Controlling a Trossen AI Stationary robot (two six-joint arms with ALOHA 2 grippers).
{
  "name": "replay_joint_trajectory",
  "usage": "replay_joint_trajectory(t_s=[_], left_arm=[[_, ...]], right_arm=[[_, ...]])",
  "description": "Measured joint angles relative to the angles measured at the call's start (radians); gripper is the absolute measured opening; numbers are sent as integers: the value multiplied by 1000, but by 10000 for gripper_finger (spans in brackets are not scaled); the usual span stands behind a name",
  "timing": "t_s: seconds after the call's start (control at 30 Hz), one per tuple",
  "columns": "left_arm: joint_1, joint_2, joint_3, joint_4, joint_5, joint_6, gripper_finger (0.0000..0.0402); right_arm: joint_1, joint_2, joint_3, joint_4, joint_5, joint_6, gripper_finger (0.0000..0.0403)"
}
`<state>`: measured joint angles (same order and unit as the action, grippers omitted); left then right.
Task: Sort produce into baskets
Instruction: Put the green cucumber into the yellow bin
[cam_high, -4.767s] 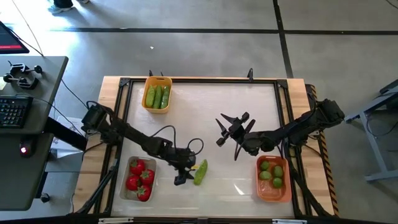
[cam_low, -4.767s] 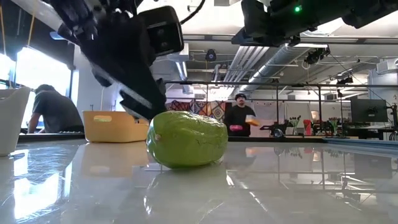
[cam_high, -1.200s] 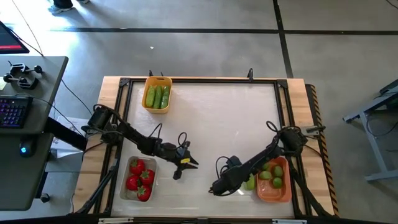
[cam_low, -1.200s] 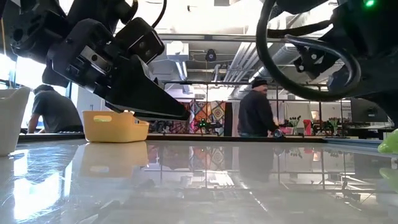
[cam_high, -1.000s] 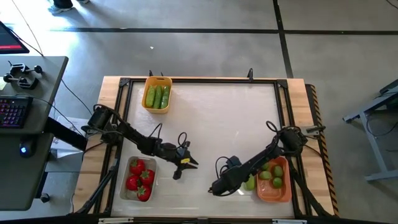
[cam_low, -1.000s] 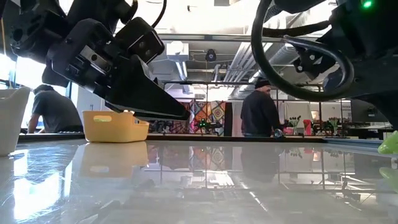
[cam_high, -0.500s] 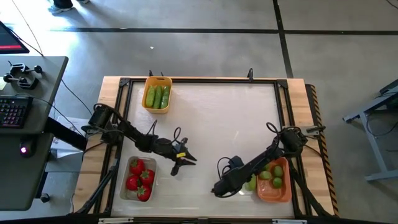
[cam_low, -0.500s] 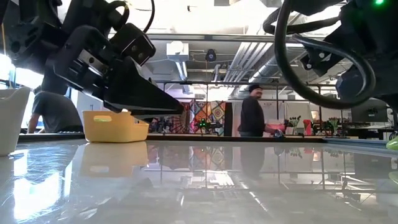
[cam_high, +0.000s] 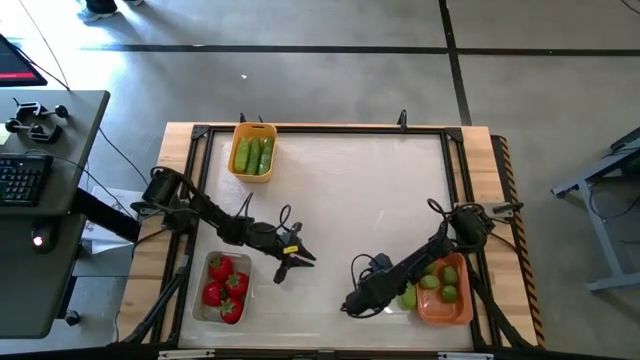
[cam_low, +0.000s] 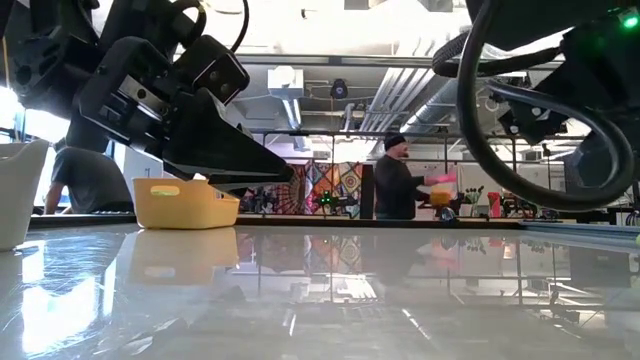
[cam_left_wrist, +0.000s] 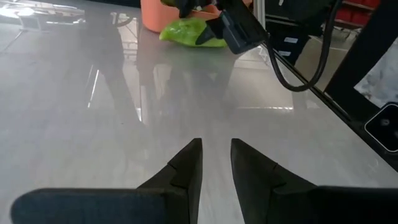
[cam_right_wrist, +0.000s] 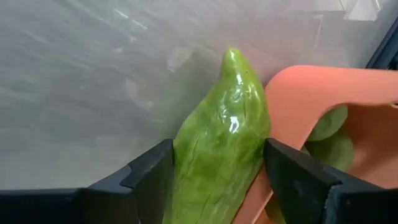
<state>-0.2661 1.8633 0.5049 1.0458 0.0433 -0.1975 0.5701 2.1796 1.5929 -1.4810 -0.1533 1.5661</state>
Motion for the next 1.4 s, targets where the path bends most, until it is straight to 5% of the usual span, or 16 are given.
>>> replay_joint_trajectory(t_s=[0.23, 0.8, 1.07, 1.4], left_arm=[[0, -17, -2, -4, 1, 18, 70], [18, -380, -202, -5, 6, 98, 70], [26, -459, -246, -11, 0, 99, 70], [32, -449, -246, -69, -4, 130, 70]], right_arm=[[0, 0, 42, -3, 56, -66, 184], [-76, 0, 121, 119, 511, -339, 59], [-126, -18, 122, 113, 468, -450, 36], [-126, -82, 122, 73, 402, -468, 79]])
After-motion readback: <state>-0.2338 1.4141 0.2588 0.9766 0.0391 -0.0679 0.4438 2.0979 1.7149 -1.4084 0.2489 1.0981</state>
